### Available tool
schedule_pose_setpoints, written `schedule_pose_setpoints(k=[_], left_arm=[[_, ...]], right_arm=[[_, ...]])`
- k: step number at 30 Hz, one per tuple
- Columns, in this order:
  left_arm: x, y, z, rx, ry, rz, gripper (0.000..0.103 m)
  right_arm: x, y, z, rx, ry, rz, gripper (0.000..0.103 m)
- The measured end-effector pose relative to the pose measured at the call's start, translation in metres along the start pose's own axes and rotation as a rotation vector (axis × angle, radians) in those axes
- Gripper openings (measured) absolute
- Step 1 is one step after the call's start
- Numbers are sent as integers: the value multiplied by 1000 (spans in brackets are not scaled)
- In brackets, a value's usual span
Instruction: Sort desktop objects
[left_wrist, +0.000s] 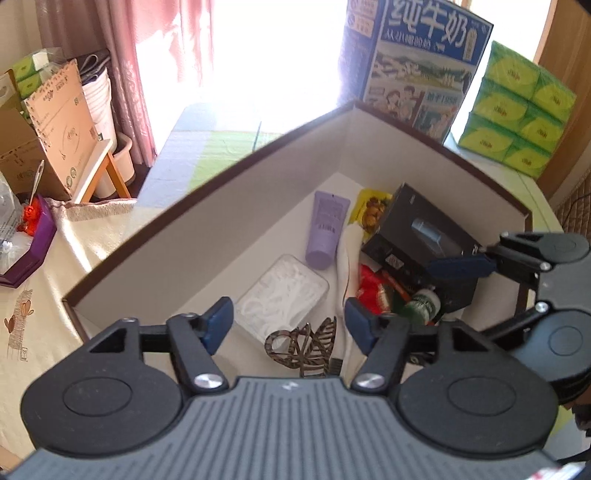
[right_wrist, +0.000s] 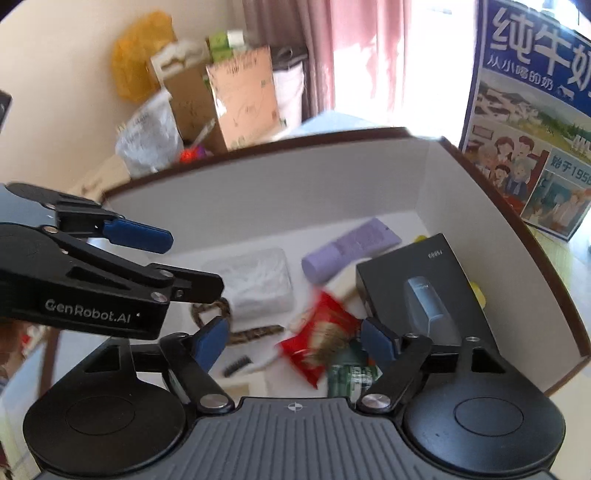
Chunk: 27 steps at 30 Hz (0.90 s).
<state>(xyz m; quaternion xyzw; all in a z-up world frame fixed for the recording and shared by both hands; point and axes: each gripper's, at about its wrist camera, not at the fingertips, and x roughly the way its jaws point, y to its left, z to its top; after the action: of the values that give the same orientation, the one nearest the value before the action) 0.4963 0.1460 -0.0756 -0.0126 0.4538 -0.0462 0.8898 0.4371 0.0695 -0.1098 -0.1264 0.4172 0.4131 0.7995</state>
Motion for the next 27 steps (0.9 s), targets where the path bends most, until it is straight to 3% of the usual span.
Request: schedule_pose_setpoints(k=[11, 27], left_arm=[[-33, 0, -9, 7, -60, 89, 81], [-96, -23, -32, 8, -139, 147, 94]], right_arm=[[-34, 8, -15, 27, -45, -26, 101], [-86, 23, -32, 31, -120, -103, 101]])
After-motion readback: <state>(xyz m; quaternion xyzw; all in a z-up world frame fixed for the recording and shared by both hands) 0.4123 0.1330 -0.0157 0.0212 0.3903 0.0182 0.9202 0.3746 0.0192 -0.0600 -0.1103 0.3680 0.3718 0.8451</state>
